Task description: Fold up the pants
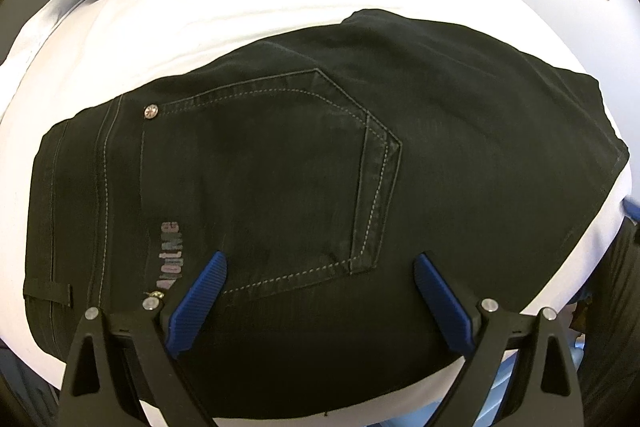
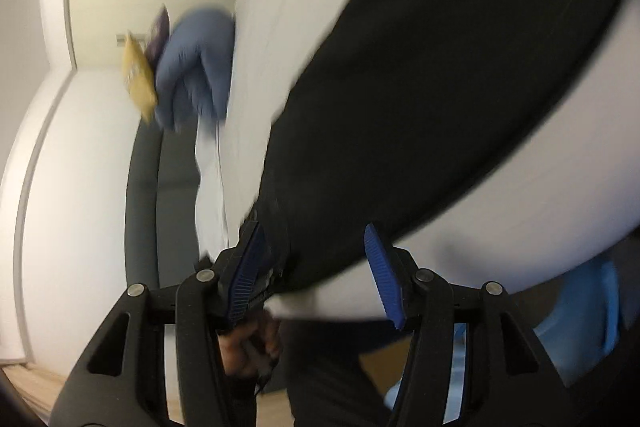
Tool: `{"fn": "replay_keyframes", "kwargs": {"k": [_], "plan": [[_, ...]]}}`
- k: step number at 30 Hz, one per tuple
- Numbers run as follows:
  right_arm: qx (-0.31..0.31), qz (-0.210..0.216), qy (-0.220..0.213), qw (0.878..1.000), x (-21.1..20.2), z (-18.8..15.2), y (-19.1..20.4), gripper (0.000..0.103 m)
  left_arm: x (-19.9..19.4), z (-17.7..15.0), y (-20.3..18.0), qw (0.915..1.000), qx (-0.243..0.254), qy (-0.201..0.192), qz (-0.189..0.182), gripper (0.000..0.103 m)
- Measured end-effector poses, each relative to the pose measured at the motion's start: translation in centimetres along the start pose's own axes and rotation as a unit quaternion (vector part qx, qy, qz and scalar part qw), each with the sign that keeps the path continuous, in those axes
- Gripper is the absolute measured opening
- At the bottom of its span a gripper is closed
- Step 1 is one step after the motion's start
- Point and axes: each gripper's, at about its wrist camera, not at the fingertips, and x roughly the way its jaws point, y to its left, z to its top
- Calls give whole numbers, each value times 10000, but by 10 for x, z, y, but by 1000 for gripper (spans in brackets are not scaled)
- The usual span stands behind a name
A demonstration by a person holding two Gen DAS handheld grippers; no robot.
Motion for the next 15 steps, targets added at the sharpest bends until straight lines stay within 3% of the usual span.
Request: {"fn": "replay_keyframes", "kwargs": {"k": [3,10,15], "plan": [[151,-165,110,9997,14,-6,-8,51,-2,-6,2,10000,-46,-32,-35,97],[746,25,-1,9972,33,3,-43,51,-2,-10,-2,10000,-72,-45,20,100],[838,188,13,9963,39,7,-51,51,-2,-12,0,10000,-89,-44,-5,100]]}}
